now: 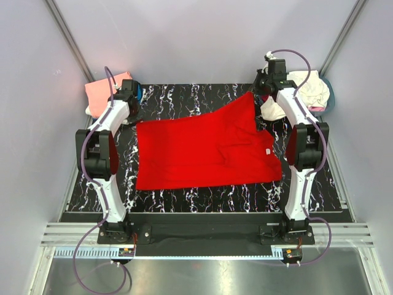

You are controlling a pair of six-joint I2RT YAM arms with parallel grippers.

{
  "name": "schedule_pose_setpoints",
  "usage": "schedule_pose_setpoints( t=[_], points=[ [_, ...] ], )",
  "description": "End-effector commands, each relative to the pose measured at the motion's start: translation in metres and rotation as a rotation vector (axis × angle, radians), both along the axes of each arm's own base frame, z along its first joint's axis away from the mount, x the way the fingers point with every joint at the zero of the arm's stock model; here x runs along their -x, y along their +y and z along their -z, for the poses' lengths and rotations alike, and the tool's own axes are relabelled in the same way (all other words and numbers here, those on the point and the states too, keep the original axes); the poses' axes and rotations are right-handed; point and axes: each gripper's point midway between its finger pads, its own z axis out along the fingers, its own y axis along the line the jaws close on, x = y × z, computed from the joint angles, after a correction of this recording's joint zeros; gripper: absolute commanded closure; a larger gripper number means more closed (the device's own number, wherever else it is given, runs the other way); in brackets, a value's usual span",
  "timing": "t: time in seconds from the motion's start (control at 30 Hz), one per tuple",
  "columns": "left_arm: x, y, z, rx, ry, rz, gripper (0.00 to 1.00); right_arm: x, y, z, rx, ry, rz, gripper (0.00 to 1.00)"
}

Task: Fold and stack the t-shirts
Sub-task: Fold the tshirt

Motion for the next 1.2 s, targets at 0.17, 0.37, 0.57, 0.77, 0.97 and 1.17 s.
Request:
schedule_pose_setpoints(
  t=[0.17,0.37,0.57,0.77,0.97,1.17],
  points=[
    [0.004,-0.001,-0.024,-0.022,-0.044,0.044,1.0,0.015,0.0,-0.035,0.024,-0.098,-0.061,1.0],
    [0.018,-0.006,-0.018,-0.023,-0.029,0.062,1.0,0.065,-0.022,-0.037,0.121,-0.15,-0.03,1.0],
    [0.035,-0.003,-0.018,-0.048,-0.027,0.065,1.0,0.111,-0.032,-0.029,0.114,-0.128,0.011,1.0],
    [0.058,0.001,-0.009,-0.065,-0.005,0.057,1.0,0.148,-0.038,-0.01,0.115,-0.067,0.023,1.0],
    [0.07,0.003,-0.001,-0.069,0.008,0.048,1.0,0.188,-0.028,-0.005,0.037,-0.035,0.005,1.0],
    [0.073,0.005,0.005,-0.086,0.029,0.053,1.0,0.226,-0.015,0.005,-0.091,0.025,0.012,1.0]
  ],
)
